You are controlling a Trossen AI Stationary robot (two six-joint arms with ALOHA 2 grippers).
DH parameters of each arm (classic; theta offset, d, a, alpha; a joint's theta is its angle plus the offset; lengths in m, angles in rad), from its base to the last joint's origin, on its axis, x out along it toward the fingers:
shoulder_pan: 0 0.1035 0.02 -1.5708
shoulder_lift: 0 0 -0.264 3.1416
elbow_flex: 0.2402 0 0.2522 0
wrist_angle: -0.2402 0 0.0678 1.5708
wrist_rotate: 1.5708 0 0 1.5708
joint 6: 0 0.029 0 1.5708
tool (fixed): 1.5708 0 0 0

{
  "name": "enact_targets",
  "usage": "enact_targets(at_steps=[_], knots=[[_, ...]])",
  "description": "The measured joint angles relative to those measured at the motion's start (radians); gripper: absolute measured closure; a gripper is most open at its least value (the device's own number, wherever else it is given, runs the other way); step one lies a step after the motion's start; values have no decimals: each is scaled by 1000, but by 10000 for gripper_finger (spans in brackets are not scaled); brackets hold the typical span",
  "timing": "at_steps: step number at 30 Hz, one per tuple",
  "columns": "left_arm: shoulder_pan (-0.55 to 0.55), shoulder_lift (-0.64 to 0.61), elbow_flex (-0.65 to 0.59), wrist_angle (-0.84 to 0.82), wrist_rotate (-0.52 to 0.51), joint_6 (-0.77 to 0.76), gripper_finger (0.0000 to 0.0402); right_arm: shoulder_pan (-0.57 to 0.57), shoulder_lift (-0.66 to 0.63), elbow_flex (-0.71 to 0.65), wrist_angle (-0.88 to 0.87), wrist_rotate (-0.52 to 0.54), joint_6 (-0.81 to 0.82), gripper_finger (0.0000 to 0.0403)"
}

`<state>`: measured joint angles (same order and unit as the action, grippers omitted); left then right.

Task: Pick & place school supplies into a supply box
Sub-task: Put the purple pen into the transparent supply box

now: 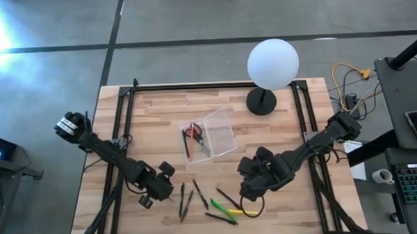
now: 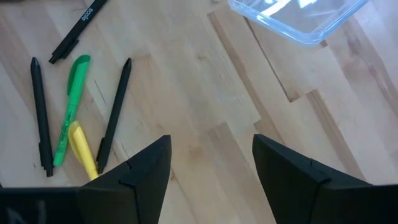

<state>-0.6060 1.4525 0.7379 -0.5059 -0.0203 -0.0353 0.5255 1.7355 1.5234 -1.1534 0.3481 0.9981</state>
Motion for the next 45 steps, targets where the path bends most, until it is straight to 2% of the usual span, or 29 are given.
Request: enact_targets(at_steps=[7, 14, 18, 22, 26, 29, 34, 38, 42, 45], knots=[[0, 85, -57, 70, 1, -70, 305, 0, 0, 0, -2, 20, 18, 186], [25, 124, -43, 58, 5, -127, 384, 0, 0, 0, -23, 21, 71, 186], [78, 109, -47, 83, 35, -324, 385, 18, -3, 0, -23, 59, 159, 186], [134, 39, -51, 167, 32, -558, 388, 71, -27, 0, -46, 202, 369, 190], [179, -67, -36, 198, -94, -792, 390, 112, -41, 0, -122, 312, 623, 196], [197, -144, -33, 251, -138, -940, 390, 125, -41, 0, -191, 333, 759, 197], [284, -229, -46, 386, -390, -1227, 390, 125, -37, -1, -240, 343, 889, 197], [410, -200, -75, 509, -468, -1344, 389, 124, -37, -2, -258, 414, 968, 198], [501, -118, -74, 531, -460, -1449, 387, 122, -35, -3, -258, 435, 971, 198], [541, -53, -57, 529, -454, -1467, 386, 122, -34, -5, -258, 436, 966, 198]])
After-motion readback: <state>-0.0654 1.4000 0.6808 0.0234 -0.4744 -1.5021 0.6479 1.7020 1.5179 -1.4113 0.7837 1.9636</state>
